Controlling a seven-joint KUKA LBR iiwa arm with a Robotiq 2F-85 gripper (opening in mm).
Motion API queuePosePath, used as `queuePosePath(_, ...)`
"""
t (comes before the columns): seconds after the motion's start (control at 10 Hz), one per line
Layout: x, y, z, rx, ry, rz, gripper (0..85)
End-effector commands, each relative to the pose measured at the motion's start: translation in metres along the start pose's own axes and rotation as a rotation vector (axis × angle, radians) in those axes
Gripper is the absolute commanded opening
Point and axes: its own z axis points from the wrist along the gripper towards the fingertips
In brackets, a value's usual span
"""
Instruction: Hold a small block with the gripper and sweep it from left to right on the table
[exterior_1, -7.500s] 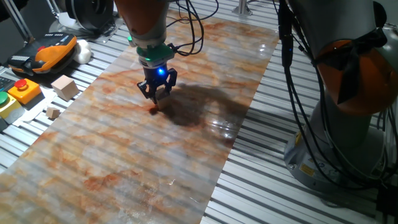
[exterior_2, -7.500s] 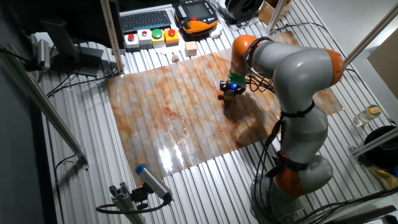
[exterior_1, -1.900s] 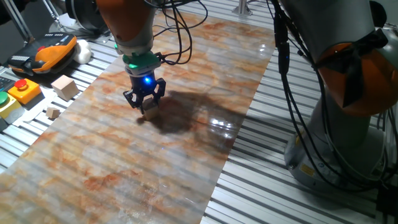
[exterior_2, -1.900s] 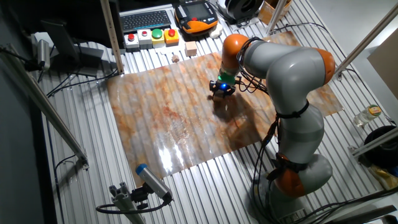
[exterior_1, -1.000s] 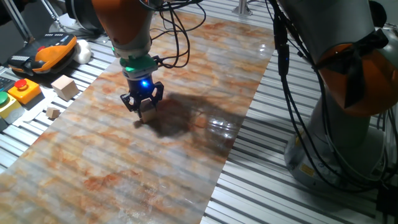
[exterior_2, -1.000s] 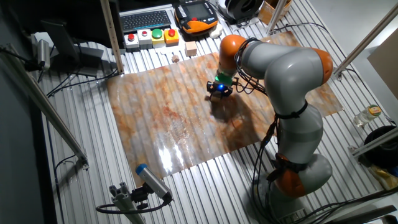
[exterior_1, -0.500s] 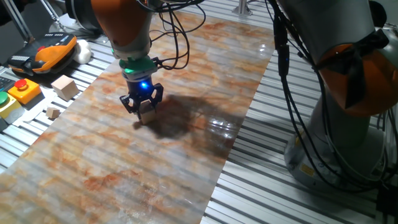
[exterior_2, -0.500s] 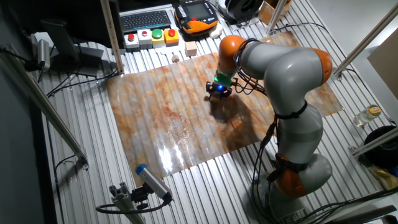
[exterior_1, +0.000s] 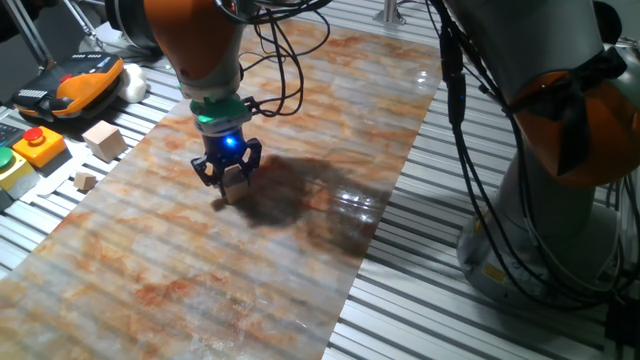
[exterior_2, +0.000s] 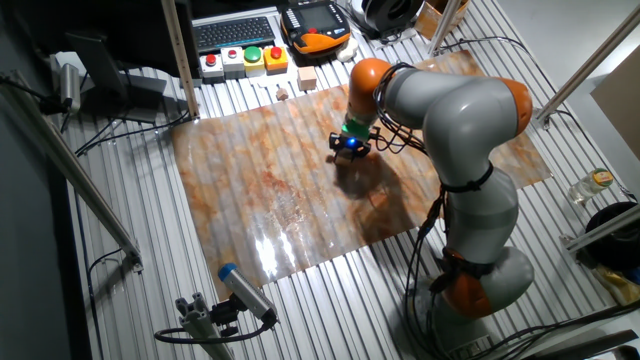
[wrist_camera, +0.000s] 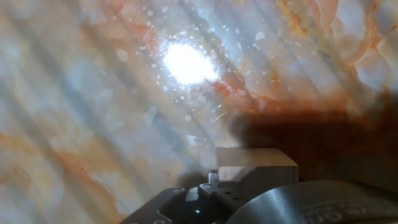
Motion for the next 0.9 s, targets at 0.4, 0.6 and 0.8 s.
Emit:
queuePosePath(0.4,0.0064,0.0053,0.0034,-0.004,0.000,0.014,0.0)
queuePosePath(0.6,0.0074,0.0069,0.0031,-0.009,0.004,0.017,0.0)
queuePosePath(0.8,0.0110,0.0106,0.0038,-0.010,0.004,0.028,0.0)
